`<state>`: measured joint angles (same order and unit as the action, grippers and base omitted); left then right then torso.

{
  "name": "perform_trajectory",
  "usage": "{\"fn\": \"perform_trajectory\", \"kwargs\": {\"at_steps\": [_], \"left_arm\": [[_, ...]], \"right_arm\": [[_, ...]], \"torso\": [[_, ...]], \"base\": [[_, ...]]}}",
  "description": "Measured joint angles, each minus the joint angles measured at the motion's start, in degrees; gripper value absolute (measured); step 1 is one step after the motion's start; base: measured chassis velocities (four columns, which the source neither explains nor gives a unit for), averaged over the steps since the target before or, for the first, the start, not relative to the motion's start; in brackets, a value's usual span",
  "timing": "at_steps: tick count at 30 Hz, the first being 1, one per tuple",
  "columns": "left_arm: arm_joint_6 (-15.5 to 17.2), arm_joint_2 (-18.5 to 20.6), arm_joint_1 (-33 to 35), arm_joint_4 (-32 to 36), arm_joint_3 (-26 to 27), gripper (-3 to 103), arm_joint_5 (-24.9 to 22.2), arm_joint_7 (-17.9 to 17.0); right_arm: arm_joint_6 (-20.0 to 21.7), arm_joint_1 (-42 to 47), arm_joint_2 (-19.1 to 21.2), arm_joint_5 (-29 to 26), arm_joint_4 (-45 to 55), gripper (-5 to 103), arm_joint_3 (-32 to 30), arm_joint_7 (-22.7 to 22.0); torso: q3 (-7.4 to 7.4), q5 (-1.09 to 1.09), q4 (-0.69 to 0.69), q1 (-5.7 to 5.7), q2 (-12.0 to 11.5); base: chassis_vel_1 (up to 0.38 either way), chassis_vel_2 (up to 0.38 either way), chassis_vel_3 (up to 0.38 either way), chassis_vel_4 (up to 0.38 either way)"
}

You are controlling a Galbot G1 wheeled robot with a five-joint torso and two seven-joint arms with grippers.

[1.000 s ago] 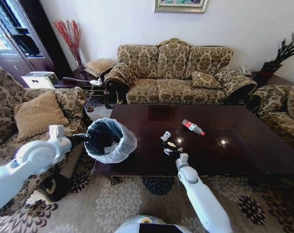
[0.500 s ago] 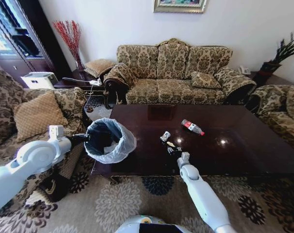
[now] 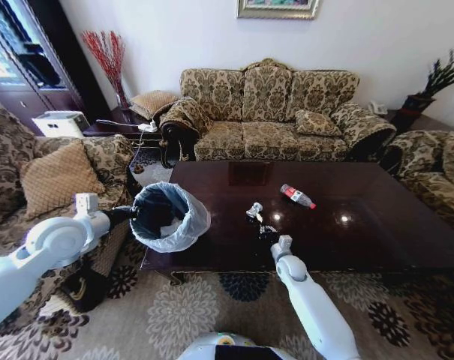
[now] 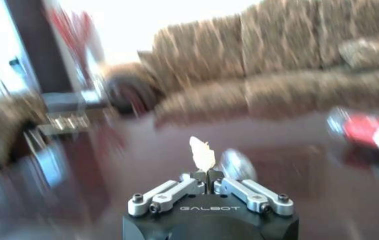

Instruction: Move to the front of the table and place the trash on the table into the trash bin.

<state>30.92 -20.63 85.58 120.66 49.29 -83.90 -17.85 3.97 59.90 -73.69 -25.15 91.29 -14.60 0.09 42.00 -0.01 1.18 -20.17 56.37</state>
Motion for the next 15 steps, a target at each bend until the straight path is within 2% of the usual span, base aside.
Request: {"fn": "perform_trajectory", "kwargs": {"at_steps": [2, 5, 7, 9, 10, 13, 15], "left_arm": [[0.00, 0.17, -0.02, -0.09, 0.00, 0, 0.00, -0.05], [0.00, 0.76, -0.10, -0.21, 0.00, 0, -0.15, -0.16], [0.00, 0.94, -0.11, -0.17, 0.00, 0, -0.31, -0.20], [0.04, 1.38, -0.10, 0.14, 0.00, 0, -0.67, -0.35], [0.04, 1.38, -0.10, 0.14, 0.00, 0, -0.67, -0.35], [0.25, 1.60, 0.12, 0.65, 0.00, 0, -1.06, -0.63], [0.37, 1.63, 0.28, 0.92, 0.01, 0, -1.27, -0.75]], "right_arm": [[-0.74, 0.10, 0.03, -1.74, 3.64, 0, 0.58, 0.43], [-1.70, -1.18, 0.22, -5.36, 14.81, 0, 4.24, 2.92], [-1.55, -1.96, 0.05, -6.05, 17.51, 0, 5.61, 3.61], [0.38, -5.23, -0.71, -8.66, 23.61, 0, 12.09, 4.67], [0.38, -5.23, -0.71, -8.66, 23.61, 0, 12.09, 4.67], [2.52, -10.79, -1.93, -10.88, 25.56, 0, 20.66, 4.88], [2.84, -13.73, -2.83, -10.15, 24.45, 0, 24.39, 5.08]], "torso": [[0.00, 0.00, 0.00, 0.00, 0.00], [0.00, -0.01, 0.01, 0.00, 0.00], [0.00, -0.01, 0.01, 0.00, 0.00], [0.00, 0.00, 0.01, 0.00, 0.00], [0.00, 0.00, 0.01, 0.00, 0.00], [0.00, 0.00, 0.02, 0.00, 0.00], [-0.01, 0.00, 0.03, 0.00, 0.00]], "base": [[0.000, 0.000, 0.000, 0.000], [0.000, 0.000, 0.000, 0.000], [0.000, 0.000, 0.000, 0.000], [0.000, 0.000, 0.000, 0.000], [0.000, 0.000, 0.000, 0.000], [0.000, 0.000, 0.000, 0.000], [0.000, 0.000, 0.000, 0.000]]}}
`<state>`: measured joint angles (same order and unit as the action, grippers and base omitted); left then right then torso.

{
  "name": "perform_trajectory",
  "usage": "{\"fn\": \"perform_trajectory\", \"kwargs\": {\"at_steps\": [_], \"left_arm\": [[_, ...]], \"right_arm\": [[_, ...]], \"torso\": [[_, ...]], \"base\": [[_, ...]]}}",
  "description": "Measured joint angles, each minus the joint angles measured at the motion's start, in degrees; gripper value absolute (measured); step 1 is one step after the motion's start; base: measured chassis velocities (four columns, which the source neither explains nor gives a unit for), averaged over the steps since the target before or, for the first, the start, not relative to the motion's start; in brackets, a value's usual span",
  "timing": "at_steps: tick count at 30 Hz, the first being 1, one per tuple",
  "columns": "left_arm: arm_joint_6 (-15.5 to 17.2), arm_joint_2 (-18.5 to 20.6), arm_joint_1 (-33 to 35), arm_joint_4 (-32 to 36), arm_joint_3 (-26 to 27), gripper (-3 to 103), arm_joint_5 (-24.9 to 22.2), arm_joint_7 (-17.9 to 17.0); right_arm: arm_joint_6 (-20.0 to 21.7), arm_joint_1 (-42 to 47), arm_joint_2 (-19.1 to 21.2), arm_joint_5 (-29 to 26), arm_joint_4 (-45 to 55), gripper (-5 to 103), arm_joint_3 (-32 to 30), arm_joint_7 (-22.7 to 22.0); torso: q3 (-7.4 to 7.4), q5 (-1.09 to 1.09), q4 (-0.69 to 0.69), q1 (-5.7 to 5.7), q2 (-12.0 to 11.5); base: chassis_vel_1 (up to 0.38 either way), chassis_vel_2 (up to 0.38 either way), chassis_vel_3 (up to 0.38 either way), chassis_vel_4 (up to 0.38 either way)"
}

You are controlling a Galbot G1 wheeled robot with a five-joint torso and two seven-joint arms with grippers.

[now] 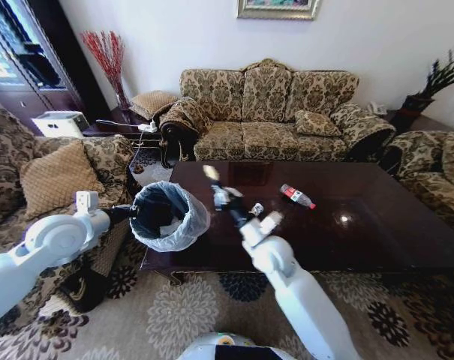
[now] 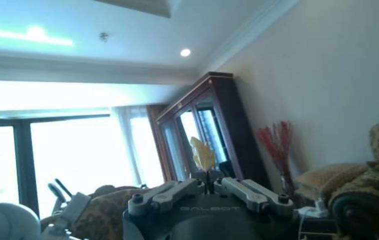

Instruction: Move to the front of the table and place the trash on the table into the trash bin.

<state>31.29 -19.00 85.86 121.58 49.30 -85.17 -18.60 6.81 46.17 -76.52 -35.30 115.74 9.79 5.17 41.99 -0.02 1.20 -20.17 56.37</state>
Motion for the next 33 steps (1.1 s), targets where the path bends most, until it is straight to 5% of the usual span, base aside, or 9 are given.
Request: {"fn": "perform_trajectory", "kwargs": {"at_steps": [5, 13, 15, 20, 26, 29, 33], "left_arm": [[0.10, -0.03, 0.10, 0.20, 0.03, 0, -0.14, -0.12], [0.12, -0.24, 0.07, 0.34, -0.06, 0, -0.18, -0.18], [0.12, -0.25, 0.05, 0.34, -0.09, 0, -0.18, -0.18], [-0.12, -0.31, -0.04, 0.32, -0.17, 0, -0.18, -0.46], [-0.25, -0.89, -0.12, 0.00, -0.02, 0, -0.12, -0.55], [-1.02, -1.07, 0.03, 0.02, -0.02, 0, 0.48, -0.84], [-1.11, -1.09, -0.11, 0.14, -0.05, 0, 0.54, -0.87]], "right_arm": [[1.11, -2.79, -1.50, 3.43, -3.00, -3, 3.75, -0.26], [3.28, -2.15, -1.76, 7.14, -4.81, 28, 5.48, -2.02], [3.22, -2.06, -1.68, 7.14, -4.79, 28, 5.45, -2.01], [0.44, -0.67, -1.87, 5.75, -4.12, 50, 4.47, -2.02], [-2.13, 5.72, -4.89, 4.29, -2.75, 71, -4.17, -2.36], [1.05, 9.97, -5.63, 5.04, -5.44, 88, -11.85, -6.76], [1.60, 11.66, -4.57, 5.96, -10.88, 93, -14.73, -8.96]], "torso": [[0.00, 0.00, -0.01, 0.00, 0.00], [0.00, 0.02, -0.03, 0.00, 0.00], [0.00, 0.02, -0.02, 0.00, 0.00], [0.00, 0.01, -0.02, 0.00, 0.00], [0.00, 0.02, -0.02, 0.00, 0.00], [0.00, 0.02, -0.03, 0.00, 0.00], [0.00, 0.02, -0.03, 0.00, 0.00]], "base": [[0.000, 0.000, 0.000, 0.000], [0.000, 0.000, 0.000, 0.000], [0.000, 0.000, 0.000, 0.000], [0.000, 0.000, 0.000, 0.000], [0.000, 0.000, 0.000, 0.000], [0.000, 0.000, 0.000, 0.000], [0.000, 0.000, 0.000, 0.000]]}}
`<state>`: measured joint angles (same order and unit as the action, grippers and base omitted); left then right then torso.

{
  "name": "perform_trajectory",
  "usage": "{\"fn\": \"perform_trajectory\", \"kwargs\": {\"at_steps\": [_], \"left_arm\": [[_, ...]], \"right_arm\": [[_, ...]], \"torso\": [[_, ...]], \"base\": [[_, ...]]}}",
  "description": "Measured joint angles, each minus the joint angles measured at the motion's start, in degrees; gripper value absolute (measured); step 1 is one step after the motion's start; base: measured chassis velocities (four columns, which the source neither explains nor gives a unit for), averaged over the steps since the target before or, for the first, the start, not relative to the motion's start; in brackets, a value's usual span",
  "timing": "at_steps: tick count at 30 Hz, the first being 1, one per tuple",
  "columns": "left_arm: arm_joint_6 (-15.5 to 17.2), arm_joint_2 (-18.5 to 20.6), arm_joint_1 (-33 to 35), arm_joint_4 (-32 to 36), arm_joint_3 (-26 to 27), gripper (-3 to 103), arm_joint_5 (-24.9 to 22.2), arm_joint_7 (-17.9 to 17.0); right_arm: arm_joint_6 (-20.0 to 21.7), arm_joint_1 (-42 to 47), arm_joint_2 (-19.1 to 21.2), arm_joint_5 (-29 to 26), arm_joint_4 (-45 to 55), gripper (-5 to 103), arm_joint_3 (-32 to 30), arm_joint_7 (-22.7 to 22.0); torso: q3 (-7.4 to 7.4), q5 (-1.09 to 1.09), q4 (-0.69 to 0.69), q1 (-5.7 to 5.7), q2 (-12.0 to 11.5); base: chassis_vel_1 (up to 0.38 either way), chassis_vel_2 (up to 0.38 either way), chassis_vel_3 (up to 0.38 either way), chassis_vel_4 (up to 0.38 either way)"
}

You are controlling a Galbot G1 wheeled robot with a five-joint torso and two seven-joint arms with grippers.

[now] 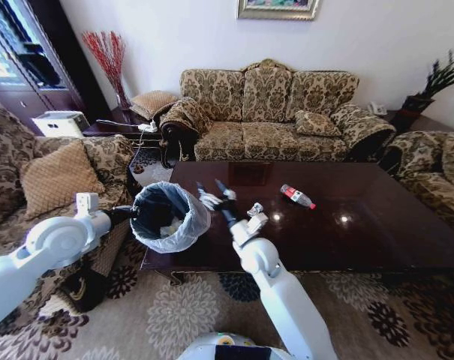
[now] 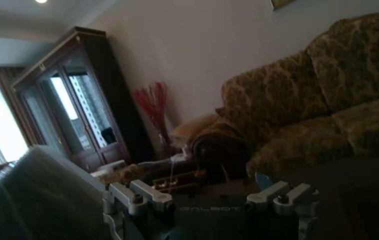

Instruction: Move to the front of the table and place the trash on the table into the trash bin.

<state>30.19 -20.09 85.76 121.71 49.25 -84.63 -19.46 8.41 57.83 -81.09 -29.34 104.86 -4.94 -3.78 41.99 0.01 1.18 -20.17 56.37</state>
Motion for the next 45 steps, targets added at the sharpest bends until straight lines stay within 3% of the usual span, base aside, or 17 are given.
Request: {"fn": "perform_trajectory", "kwargs": {"at_steps": [1, 2, 5, 8, 17, 26, 32, 34, 38, 41, 42, 45], "left_arm": [[0.00, 0.00, 0.00, 0.00, 0.00, 0, 0.00, 0.00], [-0.02, 0.00, -0.03, 0.08, 0.00, 0, 0.00, 0.00], [-0.18, -0.52, 0.06, 0.21, -0.01, 0, 0.36, 0.03], [-0.20, -0.80, 0.24, 0.21, -0.10, 0, 0.73, 0.14], [-0.24, -0.76, 0.17, 0.27, -0.20, 0, 0.76, 0.41], [-0.36, -0.85, 0.08, -0.24, -0.44, 0, 0.80, 0.57], [-0.41, -0.69, 0.07, -0.59, -0.44, 0, 0.81, 0.98], [-0.44, -0.66, 0.06, -0.66, -0.44, 0, 0.82, 1.00], [-0.64, -0.53, -0.15, -1.02, -0.61, 0, 0.84, 1.09], [-0.72, -0.55, -0.16, -1.08, -0.70, 0, 0.87, 1.10], [-0.75, -0.62, -0.16, -1.09, -0.73, 0, 0.88, 1.12], [-0.81, -0.70, -0.15, -1.12, -0.74, 0, 0.92, 1.13]], "right_arm": [[0.00, 0.00, 0.00, 0.00, 0.00, 93, 0.00, 0.00], [-0.09, 0.11, 0.06, 0.05, -2.48, 99, -0.57, -1.77], [-1.77, -1.70, -0.51, 0.38, -14.29, 100, -1.89, -10.40], [-2.80, -3.49, -0.90, -1.80, -19.94, 100, -2.00, -12.48], [-4.23, -7.33, -3.09, -4.91, -26.85, 100, -2.64, -13.90], [-4.36, -11.16, -4.11, -5.33, -31.94, 103, -2.55, -13.67], [-4.36, -14.04, -4.42, -7.21, -35.24, 81, -2.85, -12.94], [-3.89, -14.20, -4.36, -7.37, -35.40, 81, -2.87, -12.94], [-1.67, -13.91, -4.30, -8.67, -35.36, 60, -2.98, -12.85], [-1.61, -13.67, -4.26, -8.77, -35.35, 54, -2.96, -12.48], [-1.61, -13.62, -4.21, -8.93, -35.36, 47, -2.94, -12.24], [-1.61, -13.66, -4.09, -9.15, -35.37, 47, -2.93, -12.03]], "torso": [[0.00, 0.00, 0.00, 0.00, 0.00], [0.00, 0.00, 0.00, 0.00, 0.00], [0.00, -0.01, 0.01, 0.00, 0.00], [0.00, -0.01, 0.02, 0.00, 0.00], [0.01, -0.01, -0.02, -0.01, 0.00], [0.00, -0.03, 0.04, 0.00, 0.00], [0.01, 0.00, -0.01, -0.01, 0.00], [0.01, 0.00, 0.00, -0.01, 0.00], [0.00, -0.02, 0.01, 0.00, 0.00], [0.00, -0.02, 0.01, 0.00, 0.00], [0.00, -0.02, 0.00, 0.00, 0.00], [0.00, -0.01, 0.01, 0.00, 0.01]], "base": [[0.000, 0.000, 0.000, 0.000], [0.000, 0.000, 0.000, 0.000], [-0.020, -0.018, 0.020, 0.014], [-0.068, -0.066, 0.085, 0.075], [-0.064, -0.071, 0.062, 0.059], [0.000, 0.000, 0.000, 0.000], [0.000, 0.000, 0.000, 0.000], [0.000, 0.000, 0.000, 0.000], [0.000, 0.000, 0.000, 0.000], [0.000, 0.000, 0.000, 0.000], [0.000, 0.000, 0.000, 0.000], [0.000, 0.000, 0.000, 0.000]]}}
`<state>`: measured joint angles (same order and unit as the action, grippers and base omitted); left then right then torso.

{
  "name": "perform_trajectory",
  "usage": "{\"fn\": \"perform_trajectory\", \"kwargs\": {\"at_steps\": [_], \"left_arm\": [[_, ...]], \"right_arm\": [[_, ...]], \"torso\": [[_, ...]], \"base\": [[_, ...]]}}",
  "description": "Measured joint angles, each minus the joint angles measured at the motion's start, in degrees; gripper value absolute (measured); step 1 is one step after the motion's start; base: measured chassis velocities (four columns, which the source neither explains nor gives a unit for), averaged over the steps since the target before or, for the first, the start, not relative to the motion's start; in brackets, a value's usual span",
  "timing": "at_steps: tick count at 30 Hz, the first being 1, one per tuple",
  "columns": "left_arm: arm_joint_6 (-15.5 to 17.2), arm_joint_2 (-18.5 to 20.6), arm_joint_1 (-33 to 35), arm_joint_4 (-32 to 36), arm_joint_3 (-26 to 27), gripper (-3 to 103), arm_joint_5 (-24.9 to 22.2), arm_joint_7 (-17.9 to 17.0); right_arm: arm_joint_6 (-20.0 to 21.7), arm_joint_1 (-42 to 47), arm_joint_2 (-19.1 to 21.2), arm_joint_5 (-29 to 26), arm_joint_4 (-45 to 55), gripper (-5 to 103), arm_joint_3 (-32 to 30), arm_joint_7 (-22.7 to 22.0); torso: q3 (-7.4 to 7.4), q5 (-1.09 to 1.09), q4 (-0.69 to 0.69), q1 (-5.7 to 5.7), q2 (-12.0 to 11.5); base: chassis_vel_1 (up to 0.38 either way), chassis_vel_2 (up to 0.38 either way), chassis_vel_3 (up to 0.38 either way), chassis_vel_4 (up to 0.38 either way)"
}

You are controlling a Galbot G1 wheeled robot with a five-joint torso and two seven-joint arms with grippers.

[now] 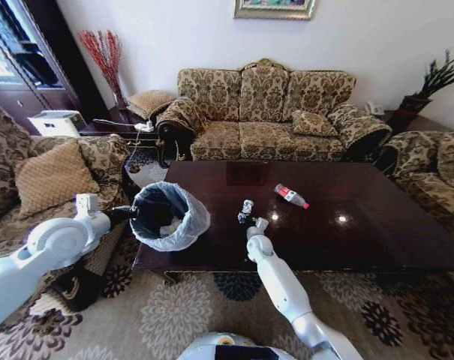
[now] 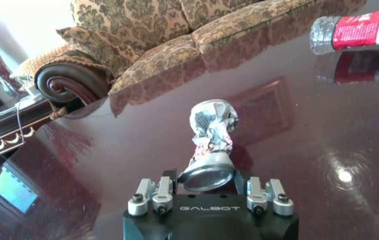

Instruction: Move to the front of the table and place the trash on the table into the trash bin.

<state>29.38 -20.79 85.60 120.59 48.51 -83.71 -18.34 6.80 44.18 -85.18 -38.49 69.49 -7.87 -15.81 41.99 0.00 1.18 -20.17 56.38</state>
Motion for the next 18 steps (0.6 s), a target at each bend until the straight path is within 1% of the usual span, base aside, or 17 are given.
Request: {"fn": "perform_trajectory", "kwargs": {"at_steps": [8, 10, 11, 13, 14, 15, 16, 18], "left_arm": [[-0.07, -0.19, 0.05, -0.12, 0.00, 0, 0.15, 0.03], [-0.08, -0.15, 0.06, -0.24, 0.00, 0, 0.16, 0.06], [-0.08, -0.15, 0.06, -0.24, 0.00, 0, 0.16, 0.06], [-0.08, 0.06, 0.07, -0.46, 0.00, 0, 0.16, 0.06], [-0.08, 0.23, 0.07, -0.55, 0.00, 0, 0.16, 0.06], [-0.08, 0.34, 0.06, -0.58, 0.00, 0, 0.15, 0.07], [-0.08, 0.34, 0.06, -0.58, 0.00, 0, 0.15, 0.07], [0.13, 0.79, 0.10, -0.57, -0.01, 0, -0.17, 0.05]], "right_arm": [[-0.38, 1.04, 0.54, 0.49, 1.69, 47, -0.08, 0.24], [-2.65, 2.98, 1.25, 2.46, 5.78, 47, 0.00, 1.75], [-2.65, 2.98, 1.25, 2.46, 5.78, 47, 0.00, 1.75], [-5.88, 4.78, 2.07, 4.80, 11.20, 47, 0.29, 5.49], [-8.53, 5.66, 2.45, 7.21, 15.63, 47, 0.64, 8.35], [-9.36, 5.96, 2.70, 8.06, 18.57, 47, 1.12, 9.62], [-9.36, 5.96, 2.70, 8.06, 18.57, 47, 1.12, 9.62], [-9.92, 5.96, 3.98, 7.67, 28.12, 47, 3.44, 12.35]], "torso": [[0.01, 0.00, 0.01, -0.01, 0.00], [0.01, 0.01, 0.00, -0.01, 0.00], [0.01, 0.01, 0.00, -0.01, 0.00], [0.01, 0.01, -0.01, 0.00, 0.00], [0.00, 0.02, -0.01, 0.00, 0.00], [0.01, 0.02, -0.01, 0.00, 0.00], [0.01, 0.02, -0.01, 0.00, 0.00], [0.00, -0.01, 0.01, 0.00, 0.00]], "base": [[0.000, 0.000, 0.000, 0.000], [0.000, 0.000, 0.000, 0.000], [0.000, 0.000, 0.000, 0.000], [0.000, 0.000, 0.000, 0.000], [0.000, 0.000, 0.000, 0.000], [0.000, 0.000, 0.000, 0.000], [0.000, 0.000, 0.000, 0.000], [0.000, 0.000, 0.000, 0.000]]}}
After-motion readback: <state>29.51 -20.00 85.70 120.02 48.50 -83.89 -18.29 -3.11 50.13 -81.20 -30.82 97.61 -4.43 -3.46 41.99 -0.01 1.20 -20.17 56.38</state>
